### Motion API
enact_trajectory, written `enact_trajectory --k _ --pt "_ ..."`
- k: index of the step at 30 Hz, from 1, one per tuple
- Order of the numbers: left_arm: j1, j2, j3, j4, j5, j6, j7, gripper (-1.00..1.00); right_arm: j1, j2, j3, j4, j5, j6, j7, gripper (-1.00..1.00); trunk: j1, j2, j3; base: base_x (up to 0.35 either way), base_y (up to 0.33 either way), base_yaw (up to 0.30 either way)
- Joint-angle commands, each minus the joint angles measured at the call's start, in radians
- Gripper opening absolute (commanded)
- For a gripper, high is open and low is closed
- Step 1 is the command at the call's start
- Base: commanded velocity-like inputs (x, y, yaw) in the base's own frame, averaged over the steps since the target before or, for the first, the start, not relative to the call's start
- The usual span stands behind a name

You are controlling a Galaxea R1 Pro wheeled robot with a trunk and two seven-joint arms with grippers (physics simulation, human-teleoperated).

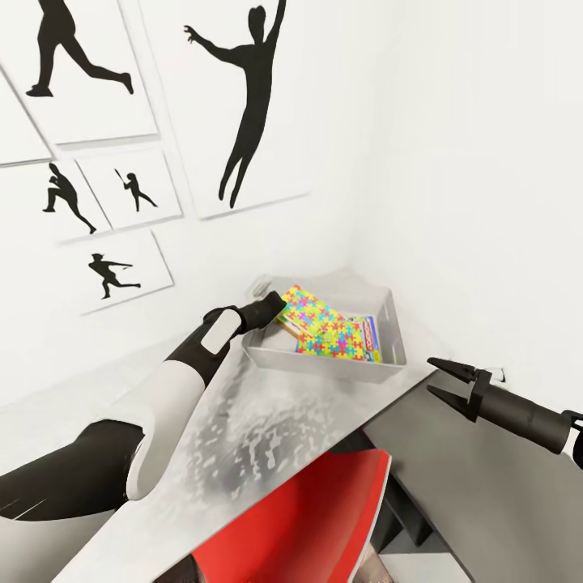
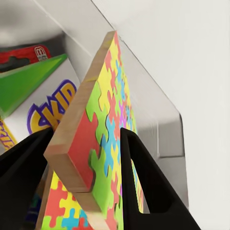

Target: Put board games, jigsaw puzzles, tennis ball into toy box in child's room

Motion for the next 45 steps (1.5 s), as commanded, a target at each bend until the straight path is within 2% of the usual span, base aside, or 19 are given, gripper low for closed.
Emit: enact_trajectory --k 1,8,9,21,26,28,31,32,36,38,40,42,45 --pt "-0.001 0.0 0.0 0.0 0.001 0.003 -0.002 -1.0 -0.001 0.0 -0.001 0.0 -0.005 0.004 -0.005 1.0 0.0 -0.002 -0.003 0.0 0.0 0.0" --pt "-0.001 0.0 0.0 0.0 0.001 0.003 -0.002 -1.0 -0.001 0.0 0.0 0.0 -0.005 0.004 -0.005 1.0 0.0 -0.002 -0.01 0.0 0.0 0.0" --pt "-0.001 0.0 -0.001 0.0 0.001 0.003 -0.002 1.0 -0.001 0.0 0.0 0.0 -0.005 0.004 -0.005 1.0 0.0 -0.002 -0.011 0.0 0.0 0.0" --pt "-0.001 0.0 -0.001 -0.002 0.001 0.003 -0.002 1.0 -0.001 0.0 0.0 0.0 -0.005 0.004 -0.004 1.0 0.0 -0.002 -0.011 0.0 0.0 0.0" --pt "-0.001 0.0 -0.001 -0.029 0.001 0.011 -0.003 1.0 -0.001 0.0 0.0 0.0 -0.005 0.004 -0.004 1.0 0.0 -0.002 -0.011 0.0 0.0 0.0" --pt "0.0 0.0 -0.002 -0.052 0.002 0.027 -0.006 1.0 -0.001 0.0 0.0 0.0 -0.005 0.004 -0.004 1.0 0.0 -0.002 -0.011 0.0 0.0 0.0" --pt "0.0 0.0 -0.002 -0.073 0.009 0.091 -0.009 1.0 -0.001 0.0 0.0 0.0 -0.005 0.004 -0.004 1.0 0.0 -0.002 -0.011 0.0 0.0 0.0" --pt "0.0 0.0 -0.002 -0.076 0.023 0.117 -0.009 1.0 -0.001 0.0 0.0 0.0 -0.005 0.004 -0.004 1.0 0.0 -0.002 -0.011 0.0 0.0 0.0" --pt "0.001 0.0 -0.003 -0.086 0.174 0.271 -0.007 1.0 -0.001 0.0 0.0 0.0 -0.005 0.004 -0.005 1.0 0.0 -0.002 -0.011 0.0 0.0 0.0" --pt "0.001 0.0 -0.003 -0.087 0.224 0.344 -0.006 1.0 -0.001 0.0 0.001 0.0 -0.005 0.004 -0.005 1.0 0.0 -0.002 -0.011 0.0 0.0 0.0" --pt "0.002 0.0 -0.002 -0.087 0.249 0.408 -0.006 1.0 -0.001 0.0 0.001 0.0 -0.005 0.004 -0.005 1.0 0.0 -0.002 -0.011 0.0 0.0 0.0" --pt "0.002 0.0 0.002 -0.091 0.257 0.451 -0.007 1.0 -0.001 0.0 0.001 0.0 -0.005 0.004 -0.005 1.0 0.0 -0.002 -0.011 0.0 0.0 0.0" --pt "0.002 0.0 0.006 -0.13 0.288 0.527 -0.009 1.0 -0.001 0.0 0.001 0.0 -0.005 0.003 -0.005 1.0 0.0 -0.002 -0.011 0.0 0.0 0.0"
